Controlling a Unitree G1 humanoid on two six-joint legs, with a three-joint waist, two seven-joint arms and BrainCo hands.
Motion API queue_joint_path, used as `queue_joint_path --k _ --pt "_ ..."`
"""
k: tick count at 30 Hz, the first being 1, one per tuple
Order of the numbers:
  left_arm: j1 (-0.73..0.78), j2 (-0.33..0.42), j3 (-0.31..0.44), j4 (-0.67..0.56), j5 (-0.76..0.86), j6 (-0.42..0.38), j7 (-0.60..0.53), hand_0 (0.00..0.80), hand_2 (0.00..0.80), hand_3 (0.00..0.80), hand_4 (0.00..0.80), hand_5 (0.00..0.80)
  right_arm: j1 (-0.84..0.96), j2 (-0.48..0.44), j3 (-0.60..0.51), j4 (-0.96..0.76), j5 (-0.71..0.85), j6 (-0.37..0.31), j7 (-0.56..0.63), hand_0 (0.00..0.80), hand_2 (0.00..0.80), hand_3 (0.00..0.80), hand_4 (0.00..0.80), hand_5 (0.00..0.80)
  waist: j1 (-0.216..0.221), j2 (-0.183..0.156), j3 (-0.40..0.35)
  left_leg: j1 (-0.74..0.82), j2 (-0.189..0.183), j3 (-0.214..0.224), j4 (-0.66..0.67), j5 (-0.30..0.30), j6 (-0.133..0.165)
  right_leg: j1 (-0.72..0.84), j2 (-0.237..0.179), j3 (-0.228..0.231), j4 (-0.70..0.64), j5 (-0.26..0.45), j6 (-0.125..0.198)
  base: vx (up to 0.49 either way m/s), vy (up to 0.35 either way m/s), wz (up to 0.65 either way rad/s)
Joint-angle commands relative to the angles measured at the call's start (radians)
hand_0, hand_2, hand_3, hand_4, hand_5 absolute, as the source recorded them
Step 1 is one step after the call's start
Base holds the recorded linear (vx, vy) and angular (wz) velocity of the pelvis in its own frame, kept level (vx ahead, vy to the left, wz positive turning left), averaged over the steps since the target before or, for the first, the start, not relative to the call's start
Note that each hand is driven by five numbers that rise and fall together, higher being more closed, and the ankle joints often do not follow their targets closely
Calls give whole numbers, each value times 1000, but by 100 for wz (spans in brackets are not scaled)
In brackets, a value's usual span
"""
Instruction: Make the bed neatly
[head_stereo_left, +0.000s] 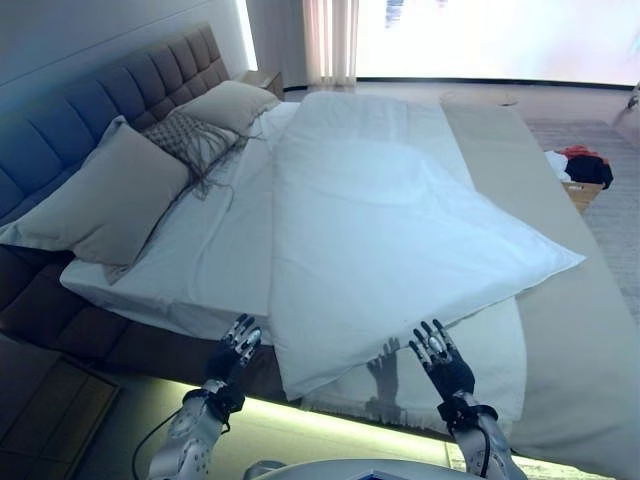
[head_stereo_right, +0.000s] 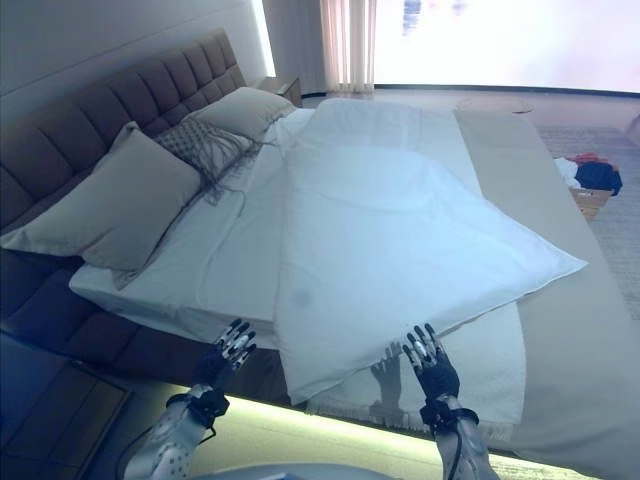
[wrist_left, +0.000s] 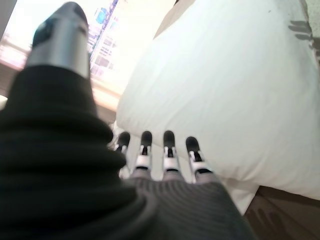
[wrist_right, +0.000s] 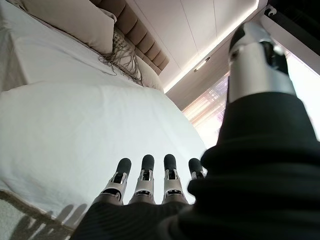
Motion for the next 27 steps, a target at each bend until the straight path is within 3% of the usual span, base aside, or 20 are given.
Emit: queue_joint_path --k 1,8,19,23,27 --pt "-36 45 70 -67 32 -68 0 0 0 0 0 0 -78 33 6 -7 3 -13 10 0 0 0 0 0 19 -82 29 -3 0 -1 27 -29 13 69 3 -59 -319 326 41 0 0 0" --pt "-66 41 54 -75 24 -89 11 0 0 0 0 0 -77 43 4 -1 15 -32 2 0 0 0 0 0 8 -64 32 7 7 -5 -55 16 1 61 2 -68 -311 323 50 1 43 3" --pt "-31 40 41 -92 0 -100 -2 0 0 0 0 0 -29 11 -28 -53 -18 7 59 0 0 0 0 0 -13 -48 46 5 -12 -15 -49 4 14 29 -34 -64 -257 310 63 45 100 5" --pt "-39 45 22 -90 -26 -110 9 0 0 0 0 0 -31 3 -39 -62 -21 22 61 0 0 0 0 0 -22 -45 59 -11 -27 -25 -20 -9 31 6 -60 -49 -218 304 67 42 108 3" --pt "-51 50 11 -79 -28 -108 9 0 0 0 0 0 -41 7 -41 -59 -10 12 42 0 0 0 0 0 -19 -55 81 -33 -51 -36 55 -47 55 -24 -115 -30 -153 329 68 54 89 6"
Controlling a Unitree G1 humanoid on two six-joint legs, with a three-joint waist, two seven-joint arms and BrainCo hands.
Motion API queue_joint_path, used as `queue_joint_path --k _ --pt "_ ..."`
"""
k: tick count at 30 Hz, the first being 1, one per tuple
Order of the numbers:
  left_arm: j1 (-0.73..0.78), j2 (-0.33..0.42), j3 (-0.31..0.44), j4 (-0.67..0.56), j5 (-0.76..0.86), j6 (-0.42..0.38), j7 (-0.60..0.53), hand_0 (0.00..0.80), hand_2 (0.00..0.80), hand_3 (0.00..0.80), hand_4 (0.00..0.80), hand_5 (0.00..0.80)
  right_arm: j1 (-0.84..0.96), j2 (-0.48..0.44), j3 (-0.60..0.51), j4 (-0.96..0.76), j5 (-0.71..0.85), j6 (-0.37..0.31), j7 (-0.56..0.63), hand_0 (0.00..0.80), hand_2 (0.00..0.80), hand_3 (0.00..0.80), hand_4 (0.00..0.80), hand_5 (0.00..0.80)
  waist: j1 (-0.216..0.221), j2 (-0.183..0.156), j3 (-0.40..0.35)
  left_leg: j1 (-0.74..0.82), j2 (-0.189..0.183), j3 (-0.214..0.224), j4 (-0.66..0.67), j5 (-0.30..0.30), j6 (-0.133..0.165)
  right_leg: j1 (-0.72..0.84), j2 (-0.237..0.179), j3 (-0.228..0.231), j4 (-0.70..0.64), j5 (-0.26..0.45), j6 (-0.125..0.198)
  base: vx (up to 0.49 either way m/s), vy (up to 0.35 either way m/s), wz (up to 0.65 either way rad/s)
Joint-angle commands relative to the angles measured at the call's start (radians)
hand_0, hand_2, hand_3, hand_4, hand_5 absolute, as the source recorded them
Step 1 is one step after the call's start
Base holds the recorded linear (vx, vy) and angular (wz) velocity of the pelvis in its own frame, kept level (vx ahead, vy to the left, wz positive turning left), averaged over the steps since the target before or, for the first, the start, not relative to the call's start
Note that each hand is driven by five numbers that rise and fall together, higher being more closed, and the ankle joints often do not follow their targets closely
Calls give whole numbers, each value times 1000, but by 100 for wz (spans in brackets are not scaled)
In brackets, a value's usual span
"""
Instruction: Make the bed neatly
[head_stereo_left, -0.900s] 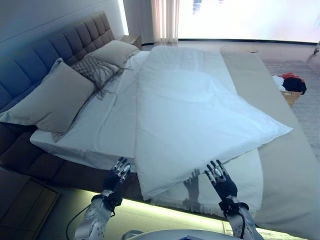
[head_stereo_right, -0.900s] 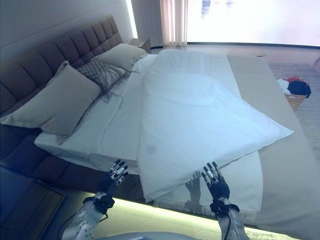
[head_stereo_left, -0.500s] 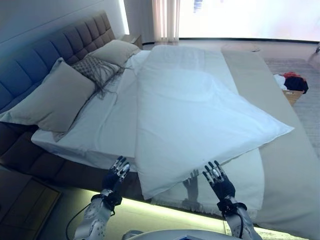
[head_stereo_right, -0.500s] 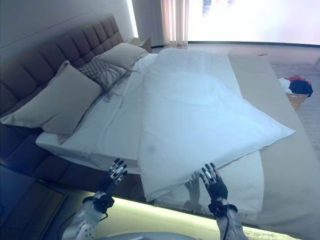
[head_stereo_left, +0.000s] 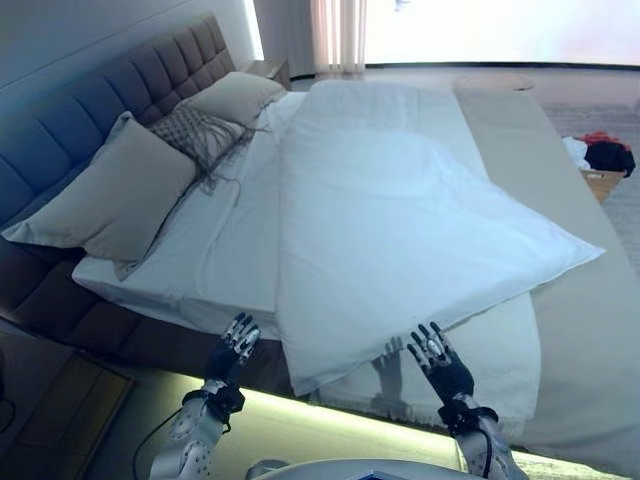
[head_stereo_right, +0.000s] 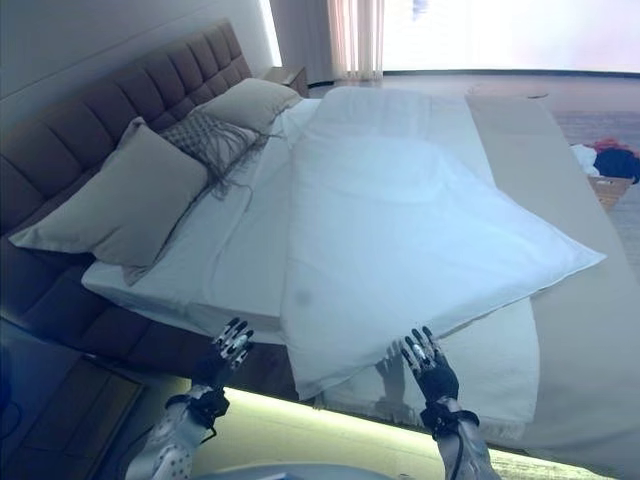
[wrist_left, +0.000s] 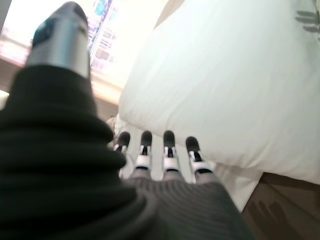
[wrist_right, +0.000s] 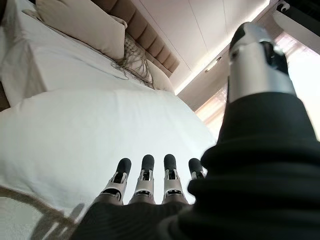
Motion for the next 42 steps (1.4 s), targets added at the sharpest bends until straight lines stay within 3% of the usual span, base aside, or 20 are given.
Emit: queue_joint_path --k 1,5,9,12,14,16,18,20,22,25,27,30,34,39,41,42 --pt "-60 51 22 -79 -15 -58 -1 0 0 0 0 0 -57 21 -30 -53 7 -19 3 0 0 0 0 0 18 -74 43 -22 -19 -33 82 -57 63 -9 -71 4 -193 367 50 33 74 5" --pt "-71 64 25 -80 -4 -40 -17 0 0 0 0 0 -74 38 -30 -52 33 -32 -10 0 0 0 0 0 27 -86 59 -42 -50 -47 131 -93 101 -50 -129 43 -103 427 61 44 110 9" --pt "-61 65 13 -89 26 -32 -36 0 0 0 0 0 -35 53 -54 -65 36 -48 8 0 0 0 0 0 28 -58 56 -68 -109 -97 132 -98 161 -139 -182 122 137 484 53 52 274 12" --pt "-51 67 18 -101 28 -10 -30 0 0 0 0 0 -19 37 -73 -77 51 -24 19 0 0 0 0 0 10 -35 61 -42 -143 -106 103 -104 183 -261 -178 144 252 515 40 97 262 21" --pt "-57 69 16 -112 16 -8 -18 0 0 0 0 0 -21 31 -71 -75 40 -28 35 0 0 0 0 0 -5 -42 64 -27 -155 -112 90 -110 173 -284 -142 136 154 525 42 153 -4 1" --pt "-70 68 1 -115 9 -25 6 0 0 0 0 0 -41 16 -66 -57 26 -34 50 0 0 0 0 0 -29 -68 73 -7 -175 -137 87 -132 154 -291 -95 135 -93 566 66 238 -172 -23" --pt "-88 73 1 -98 -4 -32 5 0 0 0 0 0 -76 6 -60 -20 36 -40 58 0 0 0 0 0 -42 -87 76 5 -180 -138 81 -152 142 -310 -75 119 -289 597 89 246 -200 -16" --pt "-91 71 6 -71 -8 -44 -15 0 0 0 0 0 -94 6 -56 5 39 -45 70 0 0 0 0 0 -39 -88 78 22 -167 -128 76 -169 138 -301 -48 80 -384 624 103 287 -183 6" --pt "-84 69 13 -55 0 -42 -39 0 0 0 0 0 -85 12 -45 16 39 -54 87 0 0 0 0 0 -25 -87 70 42 -153 -128 81 -204 144 -291 -22 56 -388 619 115 336 -187 6" --pt "-58 64 16 -64 6 -38 -66 0 0 0 0 0 -55 18 -46 10 38 -43 102 0 0 0 0 0 -26 -111 73 36 -156 -103 142 -220 160 -277 -51 47 -269 596 99 243 -229 16" --pt "-36 62 11 -82 11 -37 -68 0 0 0 0 0 -37 16 -49 14 42 -38 98 0 0 0 0 0 -30 -114 65 43 -141 -105 172 -234 154 -244 -33 59 -272 561 93 266 -293 28" --pt "-33 64 6 -79 -25 -33 -67 0 0 0 0 0 -39 4 -54 22 37 -42 89 0 0 0 0 0 -39 -117 53 61 -125 -96 212 -262 151 -235 -40 74 -203 564 87 263 -269 39" --pt "-29 68 2 -91 -34 -34 -103 0 0 0 0 0 -56 -33 -68 46 47 -33 113 0 0 0 0 0 -52 -109 35 10 -76 -105 355 -174 93 -193 41 96 -221 439 29 186 -264 33" --pt "-48 34 -53 -95 -55 -28 -83 0 0 0 0 0 -80 -75 -69 61 63 -33 81 0 0 0 0 0 -54 -114 38 -134 -59 -101 615 -58 30 -121 87 80 -233 357 -49 114 -205 -7" --pt "-45 26 -76 -104 -44 -31 -83 0 0 0 0 0 -67 -84 -81 56 79 -37 80 0 0 0 0 0 -56 -116 50 -201 -14 -95 625 -1 12 -88 104 72 -241 339 -68 60 -105 6" --pt "-44 26 -82 -111 -39 -34 -81 0 0 0 0 0 -66 -87 -80 49 94 -36 81 0 0 0 0 0 -52 -115 59 -209 14 -89 568 22 4 -68 112 61 -248 328 -67 80 -57 19"
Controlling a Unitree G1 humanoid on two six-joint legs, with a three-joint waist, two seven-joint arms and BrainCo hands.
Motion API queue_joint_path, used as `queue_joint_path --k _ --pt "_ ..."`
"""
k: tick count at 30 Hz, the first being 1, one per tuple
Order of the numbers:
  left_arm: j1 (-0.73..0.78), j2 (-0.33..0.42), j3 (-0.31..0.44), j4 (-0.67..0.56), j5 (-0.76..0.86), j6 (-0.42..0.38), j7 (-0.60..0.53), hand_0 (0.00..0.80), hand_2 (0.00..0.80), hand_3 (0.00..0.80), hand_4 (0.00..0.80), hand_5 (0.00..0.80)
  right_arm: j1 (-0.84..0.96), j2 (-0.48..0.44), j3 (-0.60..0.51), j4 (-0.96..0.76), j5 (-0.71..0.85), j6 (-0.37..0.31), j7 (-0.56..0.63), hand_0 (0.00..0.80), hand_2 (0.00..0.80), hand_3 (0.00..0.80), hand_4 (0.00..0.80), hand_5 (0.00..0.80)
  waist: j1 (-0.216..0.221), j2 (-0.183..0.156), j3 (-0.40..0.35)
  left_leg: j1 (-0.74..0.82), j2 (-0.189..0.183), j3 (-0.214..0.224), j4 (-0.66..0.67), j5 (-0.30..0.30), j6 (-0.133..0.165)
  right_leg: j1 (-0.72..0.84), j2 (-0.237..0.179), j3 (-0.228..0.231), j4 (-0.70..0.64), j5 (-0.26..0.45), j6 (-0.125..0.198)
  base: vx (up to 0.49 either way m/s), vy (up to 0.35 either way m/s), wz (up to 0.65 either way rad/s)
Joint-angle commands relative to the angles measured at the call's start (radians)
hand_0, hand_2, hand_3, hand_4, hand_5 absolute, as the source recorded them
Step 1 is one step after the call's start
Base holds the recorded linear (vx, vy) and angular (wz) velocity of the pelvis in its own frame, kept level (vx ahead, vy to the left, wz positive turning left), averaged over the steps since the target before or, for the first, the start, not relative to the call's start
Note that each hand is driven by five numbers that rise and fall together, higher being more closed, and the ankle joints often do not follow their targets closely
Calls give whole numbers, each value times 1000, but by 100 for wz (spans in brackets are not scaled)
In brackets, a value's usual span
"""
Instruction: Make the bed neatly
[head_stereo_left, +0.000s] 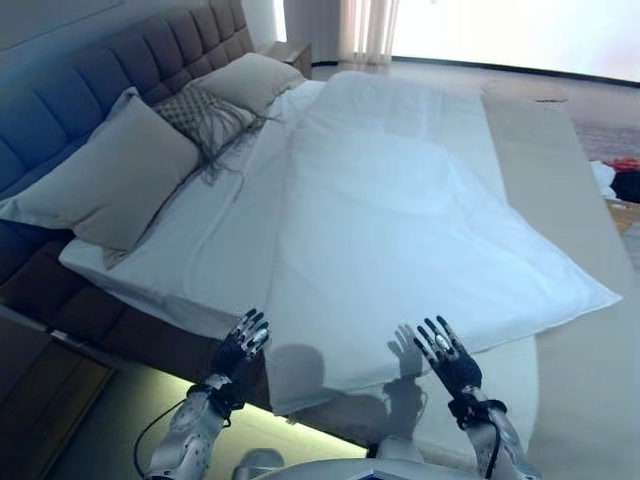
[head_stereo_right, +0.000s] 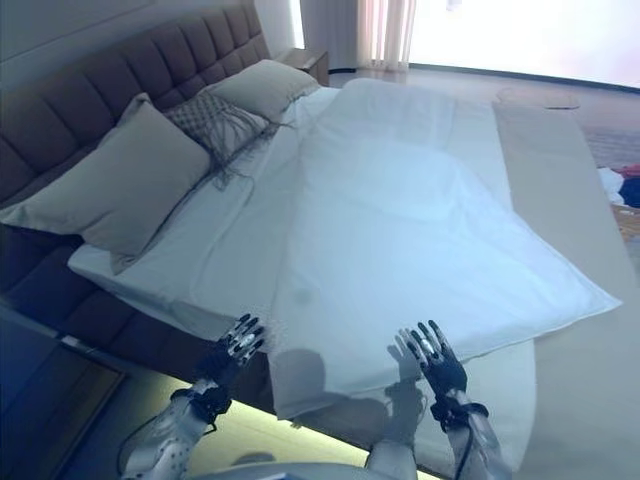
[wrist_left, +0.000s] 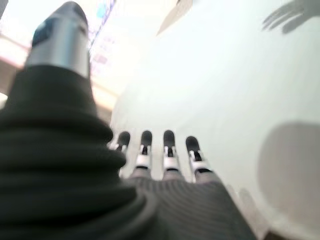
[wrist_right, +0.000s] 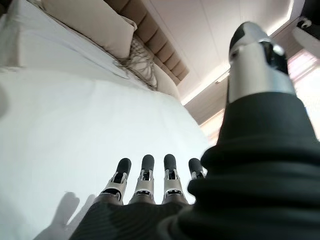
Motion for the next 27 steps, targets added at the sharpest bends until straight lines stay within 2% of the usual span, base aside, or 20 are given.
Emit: queue_joint_path --k 1,2,4,5,8,10,13,16,17,20,22,24,25,27 --pt "7 -12 32 -143 -18 -44 -9 0 0 0 0 0 -10 -58 -31 -49 63 -38 6 0 0 0 0 0 -15 -10 55 -78 -13 67 91 -24 6 137 58 -58 -275 206 35 113 -28 22" --pt "9 -8 37 -145 -18 -42 -6 0 0 0 0 0 -11 -54 -25 -58 63 -35 -5 0 0 0 0 0 -10 -6 57 -69 11 70 22 4 -3 144 65 -63 -277 197 37 149 17 17" --pt "9 -2 53 -133 -19 -30 -21 0 0 0 0 0 -11 -55 -12 -82 74 -26 -40 0 0 0 0 0 5 6 50 -47 50 50 -146 64 -27 159 73 -71 -289 188 45 201 76 16" --pt "10 -3 62 -128 -14 -21 -33 0 0 0 0 0 -9 -53 -6 -94 77 -22 -57 0 0 0 0 0 16 20 44 -35 80 29 -253 111 -49 170 80 -70 -296 180 48 239 138 26" --pt "16 -14 81 -123 4 3 -56 0 0 0 0 0 3 -44 1 -113 78 -24 -77 0 0 0 0 0 37 41 32 -18 131 -5 -377 177 -90 184 75 -70 -297 159 52 222 171 9" --pt "19 -23 89 -112 12 9 -71 0 0 0 0 0 7 -28 7 -119 70 -31 -92 0 0 0 0 0 39 57 20 -14 161 -9 -420 187 -102 178 54 -73 -278 146 56 213 227 -18" --pt "23 -17 107 -107 13 17 -108 0 0 0 0 0 16 -18 12 -132 62 -38 -116 0 0 0 0 0 29 75 13 13 178 16 -423 146 -108 176 9 -79 -235 130 69 177 238 -45" --pt "19 3 120 -117 12 28 -131 0 0 0 0 0 18 -9 13 -140 63 -44 -116 0 0 0 0 0 18 71 20 15 157 25 -348 55 -93 163 -49 -60 -196 129 94 160 266 -46" --pt "19 11 124 -123 19 24 -143 0 0 0 0 0 17 -1 13 -141 55 -46 -112 0 0 0 0 0 10 65 28 17 141 38 -313 -7 -76 152 -87 -42 -176 137 112 132 312 -32" --pt "22 46 111 -162 36 42 -144 0 0 0 0 0 36 27 -2 -146 60 -21 -107 0 0 0 0 0 3 64 34 21 92 51 -268 -73 -30 143 -176 -21 -137 166 146 147 354 -21" --pt "31 64 106 -179 36 37 -130 0 0 0 0 0 48 44 0 -163 102 7 -100 0 0 0 0 0 11 55 37 17 45 35 -239 -110 1 131 -225 -7 -118 233 160 131 261 -2" --pt "42 78 109 -184 19 27 -106 0 0 0 0 0 47 69 10 -149 116 17 -84 0 0 0 0 0 23 51 37 23 21 41 -241 -129 19 108 -254 -12 -104 279 173 92 216 -3" --pt "45 80 118 -175 11 16 -89 0 0 0 0 0 33 90 22 -118 119 22 -84 0 0 0 0 0 41 52 37 33 10 42 -257 -134 22 96 -266 -31 -107 290 179 63 159 -12" --pt "41 75 123 -155 18 4 -66 0 0 0 0 0 8 112 34 -83 131 35 -94 0 0 0 0 0 55 54 38 39 3 39 -267 -137 23 93 -264 -29 -126 291 180 34 95 -16"
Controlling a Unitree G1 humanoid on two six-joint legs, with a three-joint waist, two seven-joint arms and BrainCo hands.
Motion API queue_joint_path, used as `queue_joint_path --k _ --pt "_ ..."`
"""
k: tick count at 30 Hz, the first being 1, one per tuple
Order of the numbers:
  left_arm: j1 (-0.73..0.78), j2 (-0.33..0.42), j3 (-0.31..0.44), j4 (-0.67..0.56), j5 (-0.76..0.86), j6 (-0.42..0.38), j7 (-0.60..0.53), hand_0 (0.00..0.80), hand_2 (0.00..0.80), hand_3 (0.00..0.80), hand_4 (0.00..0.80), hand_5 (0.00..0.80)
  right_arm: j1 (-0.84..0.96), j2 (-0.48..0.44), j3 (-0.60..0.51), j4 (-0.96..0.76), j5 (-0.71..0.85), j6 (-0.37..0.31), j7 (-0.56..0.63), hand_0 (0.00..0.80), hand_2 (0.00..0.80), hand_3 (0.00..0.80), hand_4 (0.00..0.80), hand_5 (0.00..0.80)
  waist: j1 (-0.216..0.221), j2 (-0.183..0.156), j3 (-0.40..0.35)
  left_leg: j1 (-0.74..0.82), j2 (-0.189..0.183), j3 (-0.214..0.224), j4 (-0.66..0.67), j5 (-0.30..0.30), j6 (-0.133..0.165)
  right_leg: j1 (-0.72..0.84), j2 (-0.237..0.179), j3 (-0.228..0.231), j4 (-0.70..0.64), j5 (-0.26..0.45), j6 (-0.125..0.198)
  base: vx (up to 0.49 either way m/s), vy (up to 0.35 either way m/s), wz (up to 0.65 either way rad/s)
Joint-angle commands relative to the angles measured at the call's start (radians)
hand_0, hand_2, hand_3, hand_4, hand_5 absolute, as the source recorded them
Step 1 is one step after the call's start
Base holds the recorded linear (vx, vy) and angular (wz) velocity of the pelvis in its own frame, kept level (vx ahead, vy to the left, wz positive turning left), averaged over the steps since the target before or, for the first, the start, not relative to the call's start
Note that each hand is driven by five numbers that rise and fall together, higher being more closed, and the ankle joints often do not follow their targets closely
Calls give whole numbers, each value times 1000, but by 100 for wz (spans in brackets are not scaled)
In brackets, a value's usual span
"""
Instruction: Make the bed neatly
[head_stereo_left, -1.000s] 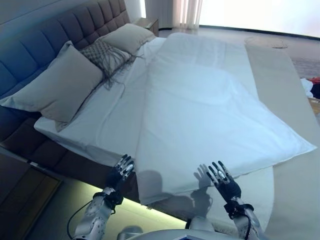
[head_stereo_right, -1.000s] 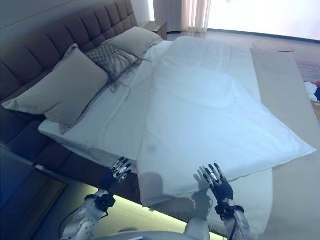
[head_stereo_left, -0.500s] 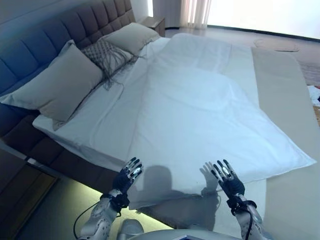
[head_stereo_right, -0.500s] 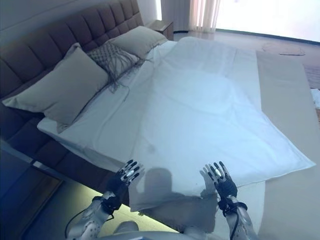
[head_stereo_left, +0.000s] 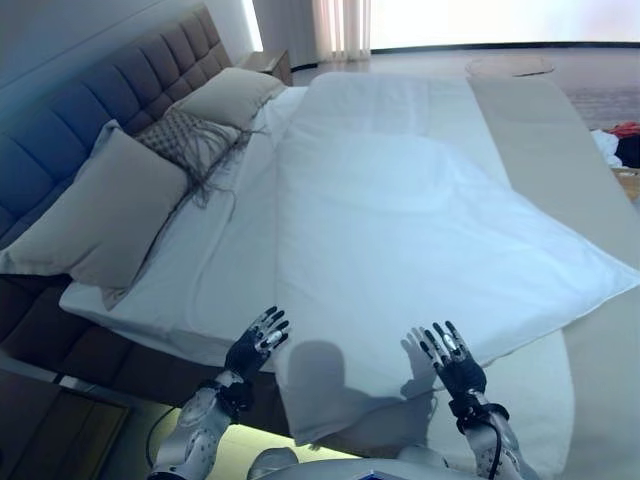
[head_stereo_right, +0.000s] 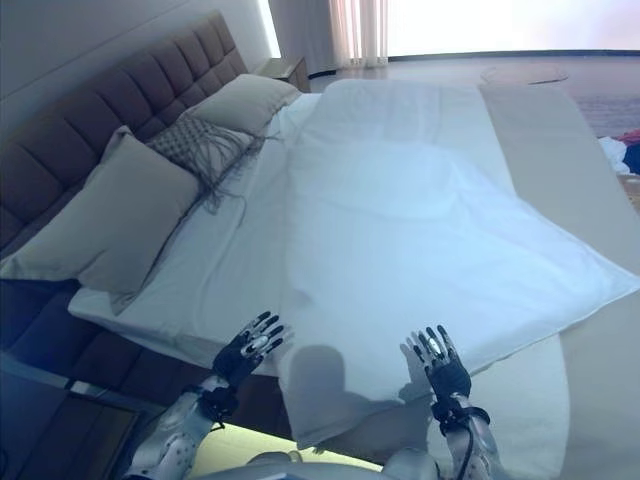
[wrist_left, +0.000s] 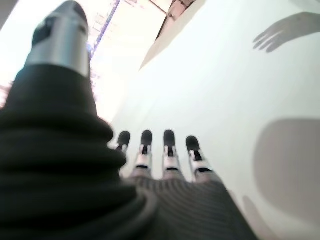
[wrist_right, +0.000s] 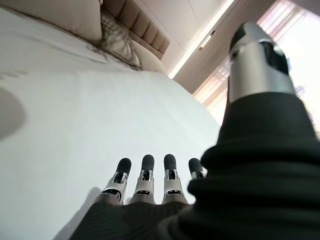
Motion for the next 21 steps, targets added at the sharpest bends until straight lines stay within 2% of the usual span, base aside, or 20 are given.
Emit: queue_joint_path --k 1,4,7,11,12,14,15,17,21 --pt "8 49 73 -94 -1 -69 47 0 0 0 0 0 -56 88 3 5 39 15 3 0 0 0 0 0 53 -47 7 -37 51 -60 70 -42 54 95 -41 30 -291 356 59 14 64 -16" --pt "-32 36 82 -42 -7 -97 92 0 0 0 0 0 -102 95 28 80 21 17 -20 0 0 0 0 0 70 -51 11 -63 47 -57 85 -51 55 75 -34 22 -324 364 61 -8 30 -13" --pt "-62 22 90 -1 -17 -108 102 0 0 0 0 0 -122 99 42 123 23 25 -40 0 0 0 0 0 82 -52 26 -98 57 -65 105 -45 44 52 -32 17 -320 361 67 11 35 2" --pt "-136 1 63 -1 -50 -130 112 0 0 0 0 0 -184 71 33 170 102 1 -109 0 0 0 0 0 100 -37 66 -200 83 -76 139 -25 15 -28 -44 -6 -303 363 74 -161 57 8" --pt "-170 1 44 3 -73 -147 118 0 0 0 0 0 -225 55 23 203 126 -14 -113 0 0 0 0 0 104 -27 86 -243 90 -81 162 -27 9 -75 -51 -4 -282 361 69 -421 102 14" --pt "-251 0 1 15 -110 -185 131 0 0 0 0 0 -325 18 -1 285 158 -86 -152 0 0 0 0 0 109 -10 136 -338 92 -101 208 -26 5 -191 -78 13 -223 367 62 -435 88 10" --pt "-283 -4 -17 19 -116 -193 144 0 0 0 0 0 -359 10 -15 326 180 -116 -156 0 0 0 0 0 108 -8 154 -370 88 -95 239 -36 8 -227 -91 17 -200 369 61 -294 50 9" --pt "-319 -15 -49 16 -113 -199 176 0 0 0 0 0 -403 -1 -59 382 249 -148 -129 0 0 0 0 0 104 -6 181 -421 82 -92 296 -53 16 -279 -109 35 -160 375 57 -129 29 10" --pt "-335 -23 -91 -6 -105 -211 231 0 0 0 0 0 -436 -27 -99 377 299 -189 -103 0 0 0 0 0 90 7 213 -478 75 -89 324 -52 17 -348 -122 57 -131 382 54 -83 67 3"
